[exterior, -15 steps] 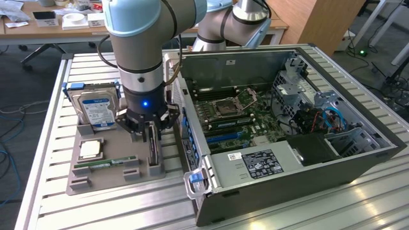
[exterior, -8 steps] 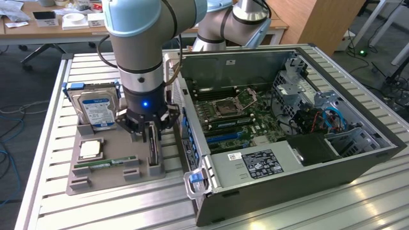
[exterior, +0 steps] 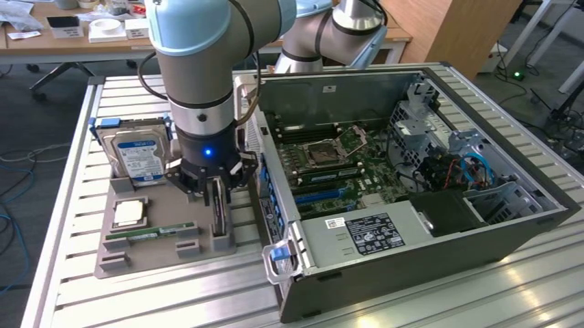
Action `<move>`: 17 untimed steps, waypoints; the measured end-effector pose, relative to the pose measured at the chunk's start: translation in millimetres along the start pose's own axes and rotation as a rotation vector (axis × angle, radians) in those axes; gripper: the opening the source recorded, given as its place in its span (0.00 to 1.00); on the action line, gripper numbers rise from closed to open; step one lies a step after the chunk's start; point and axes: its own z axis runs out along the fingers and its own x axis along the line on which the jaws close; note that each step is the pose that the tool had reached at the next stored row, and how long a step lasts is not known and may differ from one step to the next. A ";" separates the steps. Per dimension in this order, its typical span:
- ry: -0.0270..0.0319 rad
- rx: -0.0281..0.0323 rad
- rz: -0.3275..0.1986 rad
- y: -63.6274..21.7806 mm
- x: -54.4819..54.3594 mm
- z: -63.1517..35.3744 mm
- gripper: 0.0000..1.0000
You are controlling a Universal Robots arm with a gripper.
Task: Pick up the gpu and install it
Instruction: 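Pick up the gpu and move the gpu toward the slot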
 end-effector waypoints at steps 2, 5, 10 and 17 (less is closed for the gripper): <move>0.0000 0.0001 0.000 -0.1 0.0 0.0 0.42; 0.0000 0.0001 0.000 -0.1 0.0 0.0 0.42; 0.0000 0.0001 0.000 0.0 0.0 0.0 0.42; 0.0000 0.0001 0.000 -0.1 0.0 0.0 0.27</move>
